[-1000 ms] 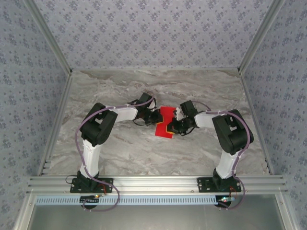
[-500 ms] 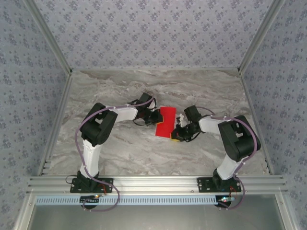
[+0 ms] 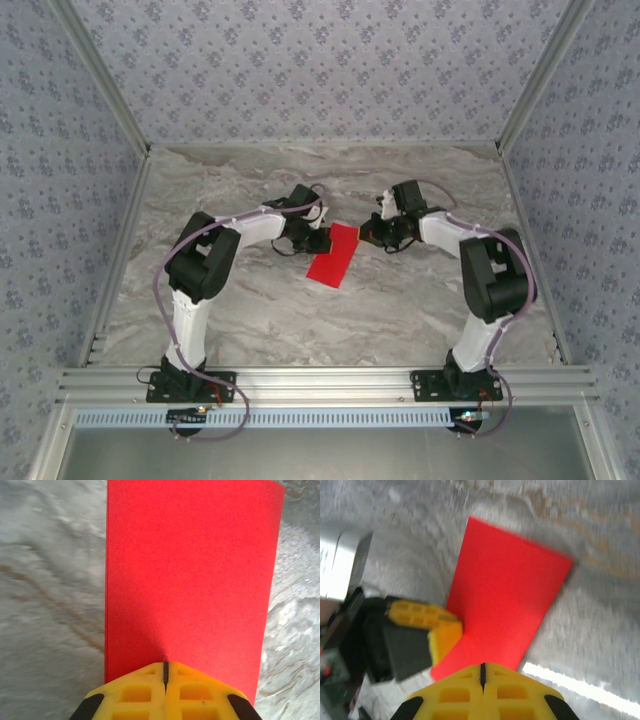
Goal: Fold a paper plane with a square sheet of paper (pick it up from the middle)
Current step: Rotate the square sheet of paper at the center of the table.
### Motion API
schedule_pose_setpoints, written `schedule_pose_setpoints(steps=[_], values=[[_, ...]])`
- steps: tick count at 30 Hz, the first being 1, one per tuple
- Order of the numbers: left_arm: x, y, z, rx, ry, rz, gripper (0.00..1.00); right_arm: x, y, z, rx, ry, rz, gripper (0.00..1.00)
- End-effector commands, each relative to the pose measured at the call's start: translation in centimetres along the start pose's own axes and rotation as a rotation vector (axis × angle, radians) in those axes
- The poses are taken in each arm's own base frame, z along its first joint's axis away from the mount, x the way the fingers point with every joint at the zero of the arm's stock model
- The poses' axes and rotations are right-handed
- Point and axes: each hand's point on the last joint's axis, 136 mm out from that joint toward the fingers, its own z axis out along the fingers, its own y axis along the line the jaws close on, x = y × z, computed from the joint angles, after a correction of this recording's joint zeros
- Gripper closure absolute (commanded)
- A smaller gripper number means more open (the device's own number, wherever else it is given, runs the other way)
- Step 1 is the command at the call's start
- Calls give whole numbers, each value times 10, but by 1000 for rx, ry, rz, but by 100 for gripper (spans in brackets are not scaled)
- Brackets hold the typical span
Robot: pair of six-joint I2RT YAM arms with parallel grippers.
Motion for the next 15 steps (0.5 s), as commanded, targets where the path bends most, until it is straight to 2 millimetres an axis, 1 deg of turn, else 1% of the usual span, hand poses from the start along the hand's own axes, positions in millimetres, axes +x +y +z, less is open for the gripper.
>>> schedule_pose_setpoints(steps=[1,3,7,11,15], values=[[24,29,1,-100,134,73,100,-28,-3,21,51,-16,8,100],[20,24,-1,-90,137,94,100,-35,-7,32,68,-13,16,100],[18,20,-3,-65,126,109,100,-34,-9,49,78,25,21,100],[15,17,-5,-56,118,111,100,-29,-9,58,104,58,6,100],[4,8,-14,-32,68,87,100,-19,-26,58,180,76,32,100]])
